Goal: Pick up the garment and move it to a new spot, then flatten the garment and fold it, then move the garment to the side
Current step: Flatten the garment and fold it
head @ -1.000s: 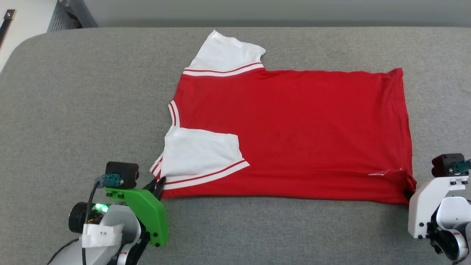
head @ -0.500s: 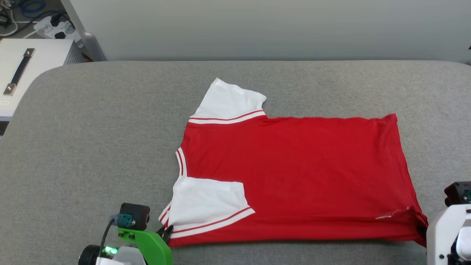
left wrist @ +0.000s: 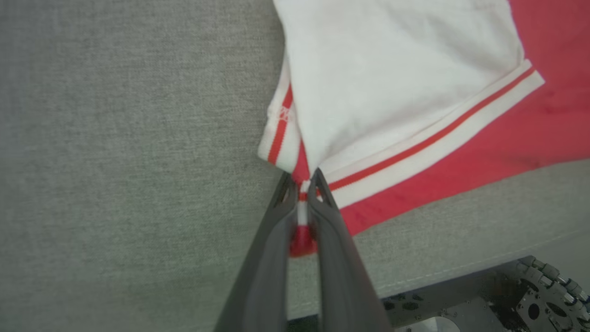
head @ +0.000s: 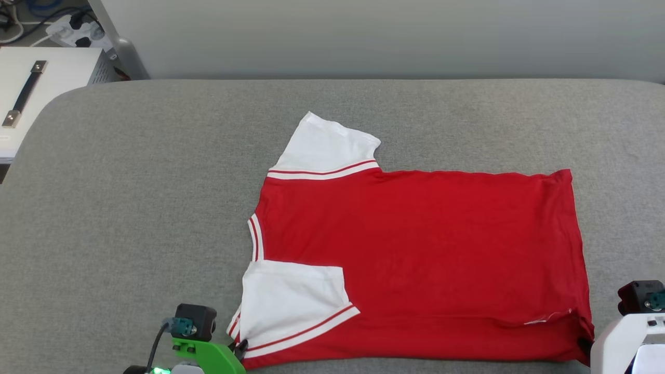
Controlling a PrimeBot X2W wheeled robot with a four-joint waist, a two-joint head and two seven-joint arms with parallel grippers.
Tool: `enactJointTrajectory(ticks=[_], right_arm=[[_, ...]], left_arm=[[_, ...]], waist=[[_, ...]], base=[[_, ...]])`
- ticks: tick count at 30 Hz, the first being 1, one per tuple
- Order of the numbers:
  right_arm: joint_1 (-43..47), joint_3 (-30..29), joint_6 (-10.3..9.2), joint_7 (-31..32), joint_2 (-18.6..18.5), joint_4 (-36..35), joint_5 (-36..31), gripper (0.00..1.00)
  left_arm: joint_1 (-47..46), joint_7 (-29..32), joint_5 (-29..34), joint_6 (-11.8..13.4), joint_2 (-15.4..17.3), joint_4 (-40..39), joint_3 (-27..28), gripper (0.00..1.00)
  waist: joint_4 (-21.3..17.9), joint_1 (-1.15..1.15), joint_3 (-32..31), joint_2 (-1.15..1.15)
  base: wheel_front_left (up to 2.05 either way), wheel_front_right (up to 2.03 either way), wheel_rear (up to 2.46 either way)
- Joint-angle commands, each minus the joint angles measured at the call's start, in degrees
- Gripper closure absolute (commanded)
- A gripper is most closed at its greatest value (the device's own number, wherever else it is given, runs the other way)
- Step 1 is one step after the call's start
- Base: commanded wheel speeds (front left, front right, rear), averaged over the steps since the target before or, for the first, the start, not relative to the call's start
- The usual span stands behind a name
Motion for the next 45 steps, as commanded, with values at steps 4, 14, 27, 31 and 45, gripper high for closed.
enactJointTrajectory(ticks=[4,14,27,31,45], right_arm=[[-1.31,0.71,-0.10,-1.61,0.34,1.82,-0.65,1.00],[-3.22,2.21,-0.10,-4.04,0.44,5.15,0.52,0.00],[-4.61,0.40,-0.10,-16.37,0.81,-0.90,1.40,0.00],[-4.62,0.28,-0.10,-23.42,1.50,-3.24,0.21,0.00],[-2.85,2.41,-0.10,-44.21,7.47,-2.54,-2.61,0.00]], left_arm=[[-1.25,-0.45,-0.08,-1.28,-1.10,2.56,-0.04,1.00],[-3.06,-0.74,0.08,-2.24,-2.92,6.19,-0.39,0.00],[-5.34,-12.22,5.11,-1.94,-2.71,3.15,2.21,0.00],[-5.70,-17.16,7.25,-1.57,-2.81,1.11,3.13,0.00],[-0.05,-23.10,22.15,-5.52,-11.38,-4.57,17.48,0.00]], waist=[[-0.59,0.00,1.89,0.00],[-0.68,0.00,2.44,0.00],[-0.63,0.00,-2.53,0.00],[-0.67,0.00,-3.16,0.00],[-1.09,0.00,-3.13,0.00]], base=[[0.00,0.00,0.00],[0.00,0.00,0.00],[0.00,0.00,0.00],[0.00,0.00,0.00],[0.00,0.00,0.00]])
